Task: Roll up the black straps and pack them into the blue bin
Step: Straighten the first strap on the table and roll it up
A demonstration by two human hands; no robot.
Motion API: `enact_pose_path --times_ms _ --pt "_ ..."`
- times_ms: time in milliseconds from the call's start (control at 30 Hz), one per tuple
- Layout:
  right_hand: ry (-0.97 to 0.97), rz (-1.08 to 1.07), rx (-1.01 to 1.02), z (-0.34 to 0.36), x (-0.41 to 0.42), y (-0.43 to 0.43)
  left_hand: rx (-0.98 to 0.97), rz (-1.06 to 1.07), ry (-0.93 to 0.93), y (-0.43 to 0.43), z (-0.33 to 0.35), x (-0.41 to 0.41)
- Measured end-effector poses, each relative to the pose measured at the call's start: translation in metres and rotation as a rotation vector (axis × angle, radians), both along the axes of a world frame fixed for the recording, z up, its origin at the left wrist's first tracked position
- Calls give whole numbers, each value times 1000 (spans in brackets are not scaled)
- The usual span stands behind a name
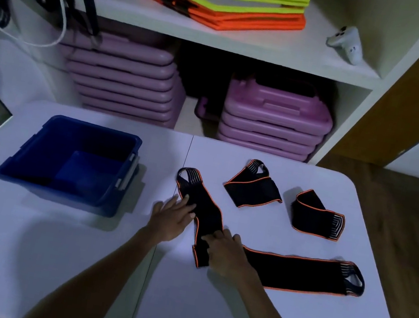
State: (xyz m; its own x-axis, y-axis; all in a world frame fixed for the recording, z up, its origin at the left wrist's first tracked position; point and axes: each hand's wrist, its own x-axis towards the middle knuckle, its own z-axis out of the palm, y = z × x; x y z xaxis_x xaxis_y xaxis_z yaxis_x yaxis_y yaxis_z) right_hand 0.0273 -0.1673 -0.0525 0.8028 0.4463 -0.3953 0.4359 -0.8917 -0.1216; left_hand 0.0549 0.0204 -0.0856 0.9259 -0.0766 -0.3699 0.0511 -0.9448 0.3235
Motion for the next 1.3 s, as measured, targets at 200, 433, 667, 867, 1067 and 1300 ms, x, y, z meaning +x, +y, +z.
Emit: enact_pose_path --times_ms 200,433,667,867,1067,1300 --pt "223 33 17 4 -19 0 -41 45 21 10 2 7" --pt "252 4 30 -7 -80 -8 75 -95 6 18 -7 -8" --pt "-110 38 251 -24 -98 -32 148 -94 -150 -26 -16 -44" --pt "154 -72 252 -10 -111 -38 206 -181 -92 -26 -20 -45" --pt "422 -54 332 -16 -143 -13 204 -353 78 -23 0 -29" --pt "283 -336 753 -5 -144 -38 58 -264 20 -32 2 -47"
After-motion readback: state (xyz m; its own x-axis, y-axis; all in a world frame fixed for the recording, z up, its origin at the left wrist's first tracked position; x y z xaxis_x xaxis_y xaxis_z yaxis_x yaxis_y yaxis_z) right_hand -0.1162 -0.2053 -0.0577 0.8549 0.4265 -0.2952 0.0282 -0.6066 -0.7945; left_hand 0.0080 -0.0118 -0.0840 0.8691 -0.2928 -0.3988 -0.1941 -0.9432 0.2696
